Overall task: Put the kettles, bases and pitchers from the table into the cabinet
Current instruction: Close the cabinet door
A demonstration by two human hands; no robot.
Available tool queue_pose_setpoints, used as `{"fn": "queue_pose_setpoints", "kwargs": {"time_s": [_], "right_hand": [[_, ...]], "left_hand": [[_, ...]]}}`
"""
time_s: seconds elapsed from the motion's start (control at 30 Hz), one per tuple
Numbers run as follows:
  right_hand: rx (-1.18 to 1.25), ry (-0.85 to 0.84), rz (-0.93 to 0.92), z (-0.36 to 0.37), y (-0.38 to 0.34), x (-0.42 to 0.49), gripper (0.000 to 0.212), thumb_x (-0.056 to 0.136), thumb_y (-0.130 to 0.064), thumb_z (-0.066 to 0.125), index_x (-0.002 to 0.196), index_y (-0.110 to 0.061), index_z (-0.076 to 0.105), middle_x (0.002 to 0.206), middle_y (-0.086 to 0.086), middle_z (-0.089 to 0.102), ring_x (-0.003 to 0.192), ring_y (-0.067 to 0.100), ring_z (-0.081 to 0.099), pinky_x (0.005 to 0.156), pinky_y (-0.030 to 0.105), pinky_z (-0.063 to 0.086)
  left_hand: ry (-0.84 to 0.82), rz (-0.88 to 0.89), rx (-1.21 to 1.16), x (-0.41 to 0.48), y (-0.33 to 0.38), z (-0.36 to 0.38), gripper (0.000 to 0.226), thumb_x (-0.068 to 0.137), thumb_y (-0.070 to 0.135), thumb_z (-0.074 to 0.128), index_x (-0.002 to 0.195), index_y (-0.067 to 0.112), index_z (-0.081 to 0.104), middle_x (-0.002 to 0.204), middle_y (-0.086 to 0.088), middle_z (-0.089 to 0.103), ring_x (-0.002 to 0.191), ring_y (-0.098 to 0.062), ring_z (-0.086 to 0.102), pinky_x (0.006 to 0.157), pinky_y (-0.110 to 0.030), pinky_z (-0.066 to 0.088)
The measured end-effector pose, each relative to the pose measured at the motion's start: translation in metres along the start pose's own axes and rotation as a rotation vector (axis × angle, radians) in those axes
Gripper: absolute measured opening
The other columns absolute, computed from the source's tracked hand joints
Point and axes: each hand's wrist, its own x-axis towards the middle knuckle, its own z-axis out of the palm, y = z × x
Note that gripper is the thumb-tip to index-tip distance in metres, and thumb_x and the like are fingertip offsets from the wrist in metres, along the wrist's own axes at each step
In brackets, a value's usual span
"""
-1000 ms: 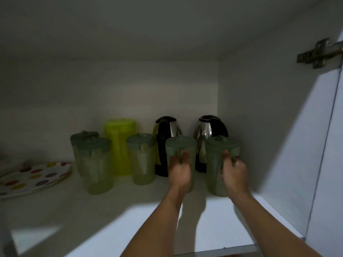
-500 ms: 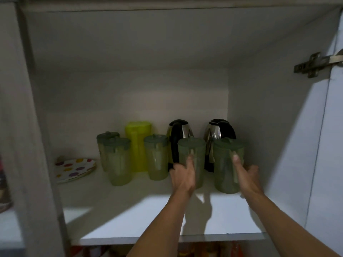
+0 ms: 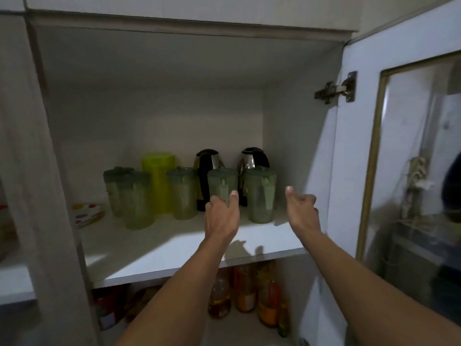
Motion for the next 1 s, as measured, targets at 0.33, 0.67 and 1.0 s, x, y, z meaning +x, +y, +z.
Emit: {"fn": "queue_pose_setpoints", "kwargs": {"time_s": [0.33, 0.67, 1.0], "right_hand": [[-0.106, 0.303, 0.031, -0.104, 0.013, -0.157, 0.059, 0.099, -0.058, 0.036, 0.139, -0.015, 0.036, 0.144, 0.019, 0.042, 0.13, 0.039, 0.045, 0.104, 0.045, 0.036], [-0.256, 0.913, 0.127, -0.321, 0.025, -0.291, 0.042, 0.099, -0.052, 0.038, 0.116, -0.015, 0.049, 0.124, 0.013, 0.058, 0.108, 0.035, 0.057, 0.087, 0.041, 0.043], [-0.318, 0.943, 0.108, -0.443, 0.043, -0.334, 0.045, 0.098, -0.047, 0.045, 0.13, -0.015, 0.047, 0.133, 0.009, 0.053, 0.109, 0.026, 0.054, 0.081, 0.032, 0.035]], "left_hand": [[-0.329, 0.179, -0.078, -0.123, 0.013, 0.002, 0.067, 0.094, 0.062, 0.034, 0.116, 0.003, 0.06, 0.117, -0.021, 0.064, 0.102, -0.034, 0.06, 0.089, -0.043, 0.051], [-0.722, 0.391, -0.297, -0.327, 0.116, 0.037, 0.047, 0.095, 0.052, 0.045, 0.104, 0.008, 0.059, 0.107, -0.009, 0.066, 0.1, -0.029, 0.062, 0.082, -0.035, 0.045], [-0.839, 0.473, -0.297, -0.463, 0.193, 0.08, 0.04, 0.098, 0.043, 0.05, 0.123, 0.011, 0.047, 0.12, -0.004, 0.054, 0.092, -0.012, 0.052, 0.067, -0.02, 0.04]]}}
